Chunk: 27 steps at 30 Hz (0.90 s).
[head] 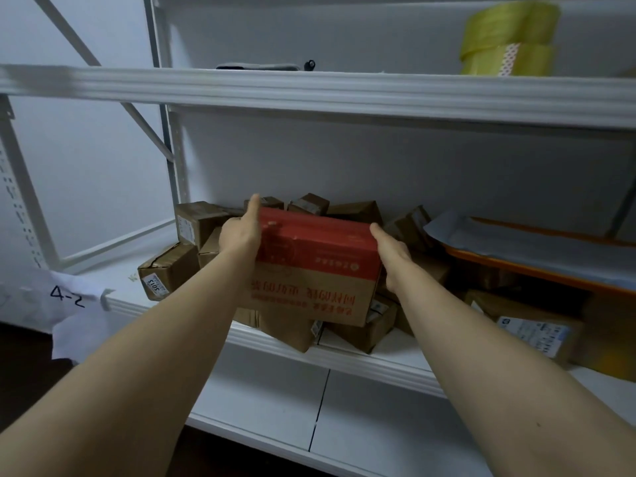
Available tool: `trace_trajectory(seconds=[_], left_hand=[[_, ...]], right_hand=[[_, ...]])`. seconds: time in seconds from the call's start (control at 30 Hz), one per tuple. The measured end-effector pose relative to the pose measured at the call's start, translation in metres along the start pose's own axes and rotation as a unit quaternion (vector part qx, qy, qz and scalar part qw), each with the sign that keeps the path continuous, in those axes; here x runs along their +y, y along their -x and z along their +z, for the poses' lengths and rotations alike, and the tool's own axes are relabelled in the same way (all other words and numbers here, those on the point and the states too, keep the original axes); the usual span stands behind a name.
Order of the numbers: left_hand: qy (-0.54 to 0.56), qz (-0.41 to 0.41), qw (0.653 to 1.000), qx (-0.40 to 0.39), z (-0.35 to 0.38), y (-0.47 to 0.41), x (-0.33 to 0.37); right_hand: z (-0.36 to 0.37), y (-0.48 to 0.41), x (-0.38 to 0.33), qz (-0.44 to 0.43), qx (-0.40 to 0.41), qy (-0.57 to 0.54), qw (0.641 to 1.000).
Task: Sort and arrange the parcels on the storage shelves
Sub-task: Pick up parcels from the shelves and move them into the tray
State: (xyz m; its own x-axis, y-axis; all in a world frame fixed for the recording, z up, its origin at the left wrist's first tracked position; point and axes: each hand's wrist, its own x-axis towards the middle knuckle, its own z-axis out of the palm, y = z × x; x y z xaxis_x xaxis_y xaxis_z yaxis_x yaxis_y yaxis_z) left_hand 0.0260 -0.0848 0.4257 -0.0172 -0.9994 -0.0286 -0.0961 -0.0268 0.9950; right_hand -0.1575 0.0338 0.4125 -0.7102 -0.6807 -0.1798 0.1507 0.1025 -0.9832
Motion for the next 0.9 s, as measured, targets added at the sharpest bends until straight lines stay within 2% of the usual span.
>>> trace_trajectory(seconds=[0.47, 0.53, 0.63, 0.77, 0.9], left_hand=[[0.043, 0.051, 0.998, -0.013, -0.005, 0.010, 0.012], [0.039, 0.054, 0.998, -0.007, -0.003, 0.009, 0.007], [0.050, 0.010, 0.999, 0.009, -0.003, 0.011, -0.002], [0.055, -0.056, 0.996, 0.034, -0.006, 0.012, -0.011], [0.046, -0.109, 0.993, -0.022, -0.008, 0.016, -0.015]], right_hand=[[-0.008, 0.005, -0.016, -0.048, -0.019, -0.014, 0.999], [-0.008, 0.002, -0.010, -0.066, -0.024, 0.019, 0.997], [-0.007, 0.002, 0.000, -0.066, -0.034, 0.050, 0.996], [-0.010, 0.003, 0.013, -0.004, -0.030, -0.049, 0.998], [-0.010, -0.004, 0.020, 0.027, -0.039, -0.042, 0.998]])
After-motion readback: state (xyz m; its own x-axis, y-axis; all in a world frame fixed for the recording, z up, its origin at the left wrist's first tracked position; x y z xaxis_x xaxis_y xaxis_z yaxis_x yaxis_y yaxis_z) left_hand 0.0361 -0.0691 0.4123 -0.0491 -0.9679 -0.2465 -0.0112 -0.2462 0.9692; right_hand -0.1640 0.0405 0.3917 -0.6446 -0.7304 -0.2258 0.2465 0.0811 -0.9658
